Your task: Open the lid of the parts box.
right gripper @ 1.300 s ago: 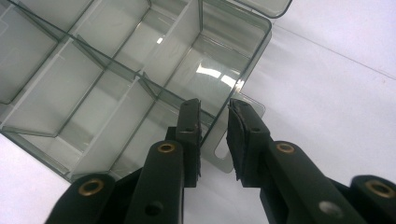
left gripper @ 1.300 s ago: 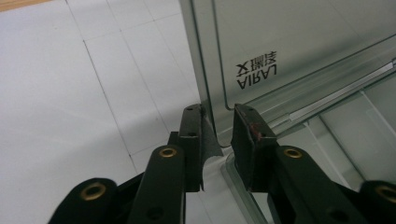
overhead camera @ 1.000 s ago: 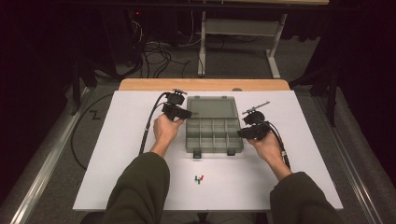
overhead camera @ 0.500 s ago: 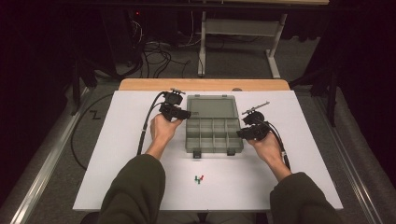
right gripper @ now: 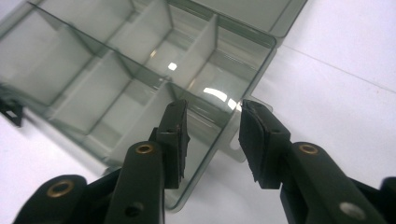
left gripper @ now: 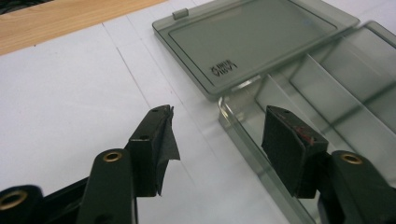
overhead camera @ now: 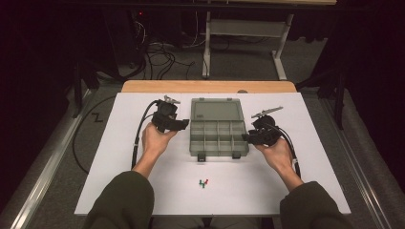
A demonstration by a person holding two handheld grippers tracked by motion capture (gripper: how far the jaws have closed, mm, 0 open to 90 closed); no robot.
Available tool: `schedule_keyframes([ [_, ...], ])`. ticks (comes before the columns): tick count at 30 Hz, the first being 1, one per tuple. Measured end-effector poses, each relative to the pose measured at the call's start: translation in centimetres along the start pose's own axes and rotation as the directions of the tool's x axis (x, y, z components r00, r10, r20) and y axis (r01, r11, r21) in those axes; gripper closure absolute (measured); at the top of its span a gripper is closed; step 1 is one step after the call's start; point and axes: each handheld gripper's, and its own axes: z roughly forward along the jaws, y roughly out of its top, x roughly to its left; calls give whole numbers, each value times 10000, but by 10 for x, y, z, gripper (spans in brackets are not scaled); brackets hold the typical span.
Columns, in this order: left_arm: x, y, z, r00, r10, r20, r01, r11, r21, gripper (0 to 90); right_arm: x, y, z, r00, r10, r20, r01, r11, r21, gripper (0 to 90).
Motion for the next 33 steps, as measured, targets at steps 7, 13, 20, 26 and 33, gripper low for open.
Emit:
schedule_keyframes([
  [7, 0, -11, -34, 9993, 37, 376, -24, 9994, -353, 393, 2, -13, -19, 10000, -35, -42, 31, 9957, -924, 578],
  [13, 3, -19, -61, 9972, 31, 750, 33, 9963, -857, 391, 3, -31, -32, 9999, -69, -76, 55, 9861, -1663, 531],
  [20, 9, -27, -91, 9944, 76, 1050, 86, 9882, -1526, 388, 3, -56, -50, 9996, -95, -262, 21, 9626, -2708, 476],
  [26, 17, -38, -112, 9926, 27, 1217, 214, 9803, -1963, 387, 0, -79, -60, 9994, 39, -349, -159, 9370, -3489, 441],
  [33, 28, -50, -130, 9918, 136, 1270, 163, 9727, -2316, 376, -1, -100, -69, 9984, 24, -564, -256, 9102, -4134, 401],
])
